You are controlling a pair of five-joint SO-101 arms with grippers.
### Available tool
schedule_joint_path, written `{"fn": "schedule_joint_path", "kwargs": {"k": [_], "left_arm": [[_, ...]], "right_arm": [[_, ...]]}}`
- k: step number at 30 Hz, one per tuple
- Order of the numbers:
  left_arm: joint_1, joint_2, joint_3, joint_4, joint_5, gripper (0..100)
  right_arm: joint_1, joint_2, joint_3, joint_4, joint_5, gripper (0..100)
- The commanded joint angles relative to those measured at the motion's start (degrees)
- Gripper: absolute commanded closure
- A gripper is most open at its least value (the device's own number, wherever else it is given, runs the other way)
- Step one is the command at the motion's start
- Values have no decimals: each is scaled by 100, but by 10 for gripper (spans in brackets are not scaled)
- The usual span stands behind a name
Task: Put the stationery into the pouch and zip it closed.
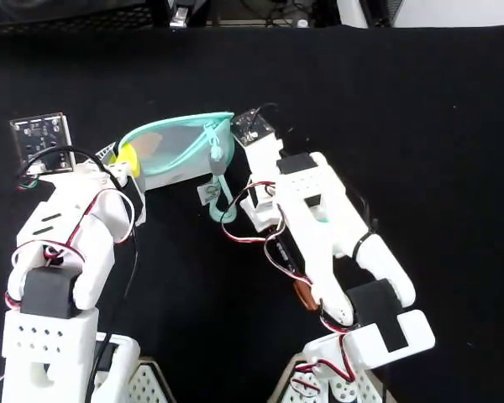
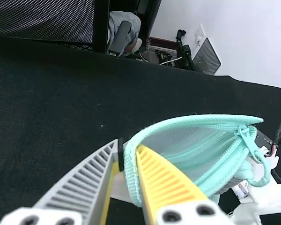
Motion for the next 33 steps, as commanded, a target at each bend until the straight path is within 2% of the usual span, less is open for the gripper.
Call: {"fn": "schedule_joint_path", "kwargs": {"k": [1,10,13,24,31,33], "left_arm": [[-31,185,796,70,44,970],[-31,185,804,70,44,970],[-31,185,804,70,44,970],[-66,185,778,70,44,970],[-1147,141,743,-237,44,970],[-1218,141,769,-299,44,970]], "right_arm": [[-18,198,514,0,9,892],[-97,-2369,2044,-536,-26,892],[-79,-2756,2158,-492,-26,892],[-79,-2607,2167,-651,-132,892],[-105,-1991,2149,-1152,-343,892],[-114,-1877,2132,-1292,-396,892]]}}
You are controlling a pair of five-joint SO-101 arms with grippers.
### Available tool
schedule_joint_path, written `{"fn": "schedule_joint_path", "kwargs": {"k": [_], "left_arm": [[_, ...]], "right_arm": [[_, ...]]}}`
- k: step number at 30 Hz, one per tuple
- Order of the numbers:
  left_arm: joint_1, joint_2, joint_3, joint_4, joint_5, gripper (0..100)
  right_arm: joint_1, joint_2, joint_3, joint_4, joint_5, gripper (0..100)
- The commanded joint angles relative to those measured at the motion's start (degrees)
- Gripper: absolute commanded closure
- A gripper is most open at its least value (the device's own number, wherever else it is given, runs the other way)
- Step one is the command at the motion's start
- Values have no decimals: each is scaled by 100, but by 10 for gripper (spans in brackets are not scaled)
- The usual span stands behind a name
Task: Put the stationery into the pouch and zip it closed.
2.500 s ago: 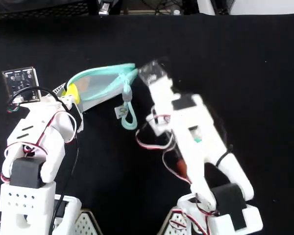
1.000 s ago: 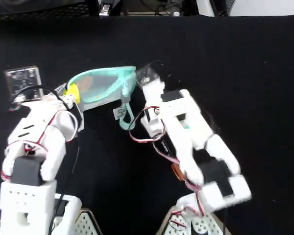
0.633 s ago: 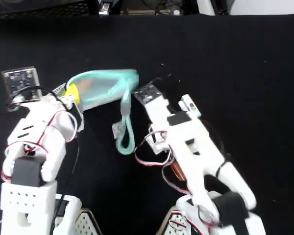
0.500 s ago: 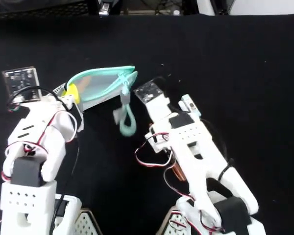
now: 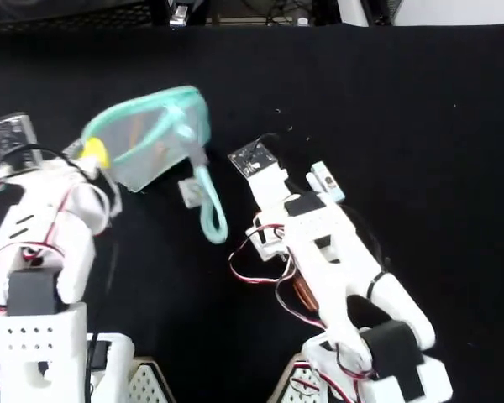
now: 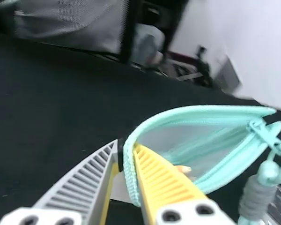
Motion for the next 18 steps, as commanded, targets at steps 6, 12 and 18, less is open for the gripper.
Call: {"fn": "schedule_joint_path", "kwargs": {"k": [6,12,18], "left_arm": [[-127,149,716,53,18,970],[-127,149,716,79,18,970],[-127,149,716,79,18,970]], "right_arm": [[-62,251,-75,-747,-105,892],[-62,690,-347,-862,-105,892],[-44,1719,-1341,-123,-105,895]]}}
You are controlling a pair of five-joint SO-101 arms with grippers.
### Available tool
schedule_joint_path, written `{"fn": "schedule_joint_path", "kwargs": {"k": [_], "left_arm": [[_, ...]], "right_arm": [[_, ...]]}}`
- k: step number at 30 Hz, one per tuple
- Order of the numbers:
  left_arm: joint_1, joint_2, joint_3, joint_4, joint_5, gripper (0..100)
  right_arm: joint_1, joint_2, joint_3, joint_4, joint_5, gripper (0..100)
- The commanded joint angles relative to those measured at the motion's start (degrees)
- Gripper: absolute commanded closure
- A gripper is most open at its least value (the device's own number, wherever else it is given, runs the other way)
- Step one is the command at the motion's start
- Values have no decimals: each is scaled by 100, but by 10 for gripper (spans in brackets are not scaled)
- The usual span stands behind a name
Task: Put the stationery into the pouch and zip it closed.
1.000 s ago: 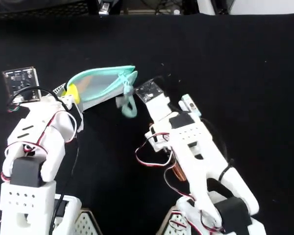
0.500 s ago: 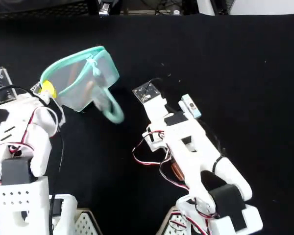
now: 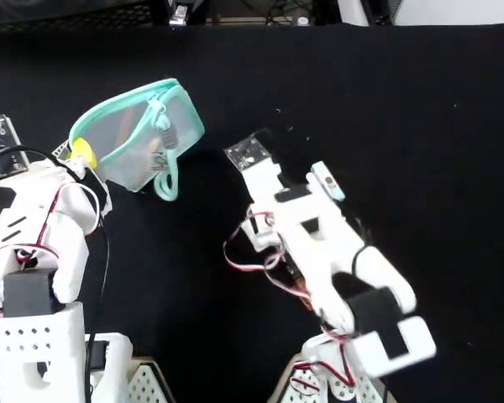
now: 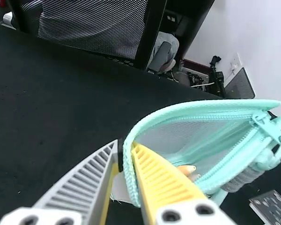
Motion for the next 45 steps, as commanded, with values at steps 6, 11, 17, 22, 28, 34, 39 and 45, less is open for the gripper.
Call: {"fn": "schedule_joint_path", "kwargs": {"k": [6,11,17,22,28,34,39,45], "left_arm": [[13,167,681,79,9,970],[13,193,681,70,9,970],[31,193,725,70,9,970],[629,193,813,88,9,970],[1297,193,910,97,9,970],[1560,202,910,97,9,970],[1798,202,963,141,9,970],[1789,202,954,167,9,970]], "right_arm": [[-18,488,-743,352,-70,979],[53,-1015,-31,220,-193,986],[571,-3934,347,730,-185,986],[607,-5789,-488,1310,-193,986],[79,-6651,-1648,818,-237,986],[-976,-6651,-2193,44,-580,985],[-1266,-6501,-1965,-870,-633,985],[-1275,-5798,-1886,-1521,-633,985]]}}
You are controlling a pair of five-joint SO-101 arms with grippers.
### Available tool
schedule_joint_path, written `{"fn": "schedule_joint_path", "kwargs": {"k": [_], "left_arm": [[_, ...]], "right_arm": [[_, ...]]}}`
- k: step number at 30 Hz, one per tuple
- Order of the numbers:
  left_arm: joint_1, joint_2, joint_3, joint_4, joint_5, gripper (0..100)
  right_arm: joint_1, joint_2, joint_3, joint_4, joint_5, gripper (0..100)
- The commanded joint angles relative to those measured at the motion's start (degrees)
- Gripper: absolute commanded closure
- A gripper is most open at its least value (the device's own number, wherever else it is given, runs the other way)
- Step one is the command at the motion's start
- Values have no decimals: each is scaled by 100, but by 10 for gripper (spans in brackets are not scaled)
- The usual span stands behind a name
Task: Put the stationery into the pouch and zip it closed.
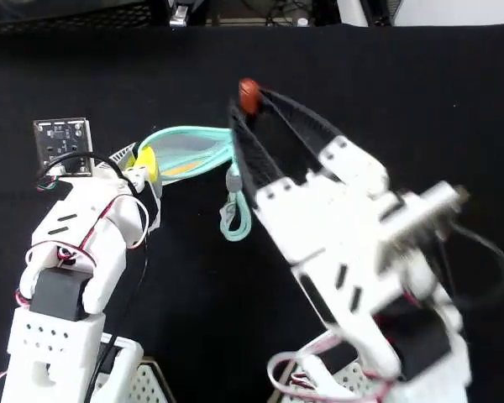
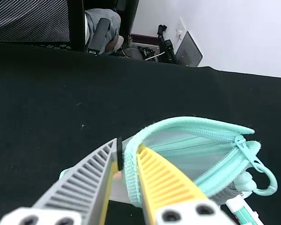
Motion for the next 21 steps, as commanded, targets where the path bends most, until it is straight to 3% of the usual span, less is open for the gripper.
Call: {"fn": "schedule_joint_path", "kwargs": {"k": [1,8,13,21], "left_arm": [[101,202,804,185,44,970],[101,202,796,176,44,970],[92,202,796,176,44,970],[57,202,804,176,44,970]], "right_arm": [[-53,409,-127,-440,-53,986],[-70,1121,-497,-642,-791,985],[-396,1543,-479,-677,-765,985],[-334,2273,-470,-1002,-756,985]]}}
